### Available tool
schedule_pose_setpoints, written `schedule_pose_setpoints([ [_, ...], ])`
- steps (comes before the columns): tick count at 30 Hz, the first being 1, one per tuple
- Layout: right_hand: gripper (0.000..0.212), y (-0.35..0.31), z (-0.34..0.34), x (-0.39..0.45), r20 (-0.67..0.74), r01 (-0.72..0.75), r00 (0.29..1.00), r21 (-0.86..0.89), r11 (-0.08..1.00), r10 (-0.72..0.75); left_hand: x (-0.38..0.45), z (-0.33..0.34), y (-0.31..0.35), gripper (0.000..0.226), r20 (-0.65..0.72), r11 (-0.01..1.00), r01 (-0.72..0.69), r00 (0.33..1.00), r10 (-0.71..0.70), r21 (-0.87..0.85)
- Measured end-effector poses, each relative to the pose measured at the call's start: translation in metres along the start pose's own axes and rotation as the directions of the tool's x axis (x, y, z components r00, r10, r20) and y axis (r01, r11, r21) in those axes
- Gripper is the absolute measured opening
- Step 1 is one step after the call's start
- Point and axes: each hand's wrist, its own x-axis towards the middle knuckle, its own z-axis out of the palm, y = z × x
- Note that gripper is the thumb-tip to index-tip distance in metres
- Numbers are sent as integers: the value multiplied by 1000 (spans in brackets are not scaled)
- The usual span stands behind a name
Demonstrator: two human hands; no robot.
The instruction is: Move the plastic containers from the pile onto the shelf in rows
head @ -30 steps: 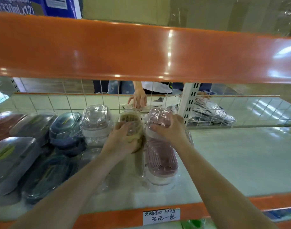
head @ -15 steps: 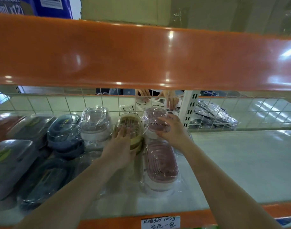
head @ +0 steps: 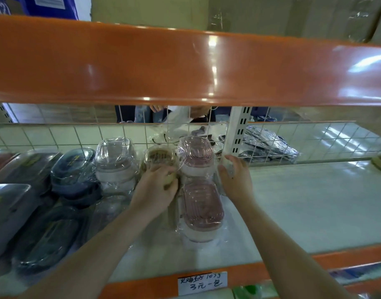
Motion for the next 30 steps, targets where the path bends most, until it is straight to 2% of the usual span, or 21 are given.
schedule_pose_setpoints([
  [3,39,18,-6,-8,-58,-78,995,41,996,80,-2,14,8,27,70,995,-93,993,94,-19],
  [6,40,29,-8,-13,-41,-106,993,90,990,110,-1,25,9,33,130,992,-130,983,129,-1],
  [14,45,13,-3,-14,150,-28,989,252,967,-10,-6,33,0,40,170,989,-143,976,136,29],
  [18,46,1,6,-10,106,7,994,176,984,-26,-14,31,-2,48,144,989,-138,981,131,42],
  [22,36,-10,11,-2,63,19,998,146,989,-28,-19,23,-8,40,62,996,-88,994,87,13],
  [30,34,-16,14,-2,27,9,1000,96,995,-11,-33,7,-17,26,128,999,-18,992,21,-27],
])
